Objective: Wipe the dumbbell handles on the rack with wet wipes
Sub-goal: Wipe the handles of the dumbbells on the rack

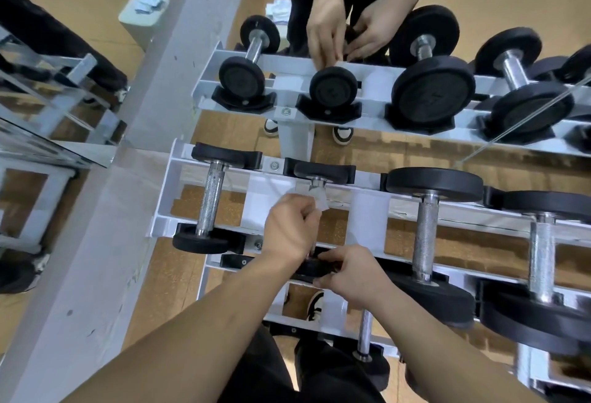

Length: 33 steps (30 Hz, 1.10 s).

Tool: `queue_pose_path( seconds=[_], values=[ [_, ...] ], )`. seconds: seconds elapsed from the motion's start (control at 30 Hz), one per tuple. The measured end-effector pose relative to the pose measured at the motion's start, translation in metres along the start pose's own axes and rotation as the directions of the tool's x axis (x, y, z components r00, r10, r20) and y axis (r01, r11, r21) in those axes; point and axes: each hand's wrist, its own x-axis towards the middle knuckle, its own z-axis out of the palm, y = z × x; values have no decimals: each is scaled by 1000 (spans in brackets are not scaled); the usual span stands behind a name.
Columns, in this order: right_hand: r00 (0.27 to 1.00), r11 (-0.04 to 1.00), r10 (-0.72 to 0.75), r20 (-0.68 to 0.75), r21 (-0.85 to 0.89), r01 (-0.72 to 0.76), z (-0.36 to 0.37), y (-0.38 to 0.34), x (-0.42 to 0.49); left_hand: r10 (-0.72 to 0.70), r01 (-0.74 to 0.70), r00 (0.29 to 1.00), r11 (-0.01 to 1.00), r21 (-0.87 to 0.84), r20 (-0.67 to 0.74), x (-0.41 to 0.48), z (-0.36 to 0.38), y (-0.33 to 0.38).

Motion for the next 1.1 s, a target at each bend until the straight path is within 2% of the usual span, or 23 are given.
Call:
queue_pose_path(
  seconds=[0.1,0.23,0.33,0.4,0.57,0.63,0.73,0.87,0.9,1.03,1.1],
  values=[
    [999,999,-44,-28,-23,43,0,0,0,-94,87,995,986,-144,-43,2,0,-2],
    [992,990,-115,-56,-88,109,8,3,-2,-67,49,996,968,-244,-66,13,3,0],
    [995,982,-99,-29,-162,93,8,4,3,-109,58,986,932,-357,-124,36,5,6],
    [997,979,-79,-14,-192,75,5,5,6,-162,119,984,905,-409,-73,30,7,9],
    [997,980,-79,23,-180,82,2,6,8,-10,48,981,981,-190,194,-3,-7,-10],
    [997,981,-69,25,-179,73,2,5,10,58,-44,987,995,-93,150,21,-12,-6],
    [998,981,-67,21,-179,69,4,5,11,81,-80,996,996,-41,22,43,-11,-3],
    [996,981,-90,27,-172,93,2,5,10,136,-124,964,990,-67,228,-5,-8,-8],
    [995,980,-95,29,-170,99,2,5,10,155,-141,959,987,-75,239,-7,-9,-8],
    [997,982,-74,11,-173,74,4,4,12,162,-161,987,986,-34,15,35,-2,1],
    [998,984,-69,5,-165,69,4,3,10,172,-172,985,985,-30,9,34,3,1]
  ],
)
